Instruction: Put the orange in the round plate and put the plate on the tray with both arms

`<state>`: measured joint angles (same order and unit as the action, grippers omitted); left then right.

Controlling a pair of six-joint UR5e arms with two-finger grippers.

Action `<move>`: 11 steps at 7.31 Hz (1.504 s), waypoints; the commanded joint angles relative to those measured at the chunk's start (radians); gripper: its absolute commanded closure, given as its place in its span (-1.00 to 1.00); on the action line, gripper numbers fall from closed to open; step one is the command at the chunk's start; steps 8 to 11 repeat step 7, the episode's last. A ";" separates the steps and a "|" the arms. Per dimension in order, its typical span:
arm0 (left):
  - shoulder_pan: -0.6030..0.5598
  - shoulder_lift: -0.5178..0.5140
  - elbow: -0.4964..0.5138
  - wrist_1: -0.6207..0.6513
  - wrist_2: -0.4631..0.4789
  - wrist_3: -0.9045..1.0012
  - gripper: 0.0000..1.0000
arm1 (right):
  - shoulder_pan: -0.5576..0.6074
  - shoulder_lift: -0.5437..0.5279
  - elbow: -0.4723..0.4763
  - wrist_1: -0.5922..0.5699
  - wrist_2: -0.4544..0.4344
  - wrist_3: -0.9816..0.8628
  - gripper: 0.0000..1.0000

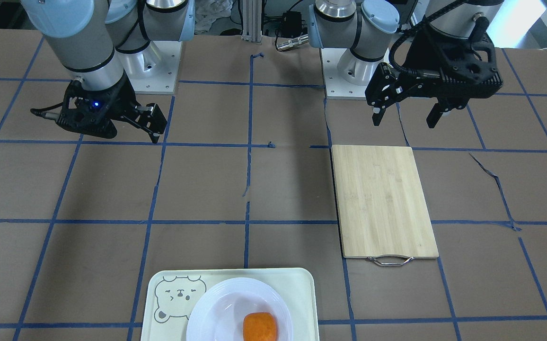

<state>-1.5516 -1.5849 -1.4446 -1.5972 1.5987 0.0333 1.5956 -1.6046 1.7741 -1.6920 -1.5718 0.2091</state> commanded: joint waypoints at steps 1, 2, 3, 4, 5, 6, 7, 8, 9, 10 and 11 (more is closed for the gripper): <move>-0.010 -0.003 -0.003 0.005 0.007 0.000 -1.00 | 0.000 -0.041 -0.088 0.198 0.006 -0.017 -1.00; -0.008 -0.004 -0.003 0.005 0.007 0.000 -1.00 | 0.003 -0.043 -0.175 0.304 0.006 -0.019 -1.00; -0.010 -0.003 -0.002 0.005 0.007 0.005 -1.00 | 0.003 -0.041 -0.235 0.361 0.007 -0.019 -1.00; -0.008 -0.004 -0.003 0.011 0.006 0.007 -1.00 | 0.004 -0.043 -0.255 0.365 0.006 -0.022 -1.00; -0.008 -0.004 -0.003 0.017 0.006 0.005 -1.00 | 0.004 -0.041 -0.251 0.365 0.007 -0.023 -1.00; -0.008 -0.004 -0.003 0.017 0.004 0.005 -1.00 | 0.004 -0.041 -0.252 0.364 0.007 -0.026 -1.00; -0.008 -0.004 -0.003 0.017 0.004 0.005 -1.00 | 0.004 -0.040 -0.248 0.364 0.003 -0.027 -1.00; -0.008 -0.004 -0.003 0.017 0.004 0.005 -1.00 | 0.004 -0.040 -0.248 0.364 0.003 -0.027 -1.00; -0.008 -0.004 -0.003 0.017 0.004 0.005 -1.00 | 0.004 -0.040 -0.248 0.364 0.003 -0.027 -1.00; -0.008 -0.004 -0.003 0.017 0.004 0.005 -1.00 | 0.004 -0.040 -0.248 0.364 0.003 -0.027 -1.00; -0.008 -0.004 -0.003 0.017 0.004 0.005 -1.00 | 0.004 -0.040 -0.248 0.364 0.003 -0.027 -1.00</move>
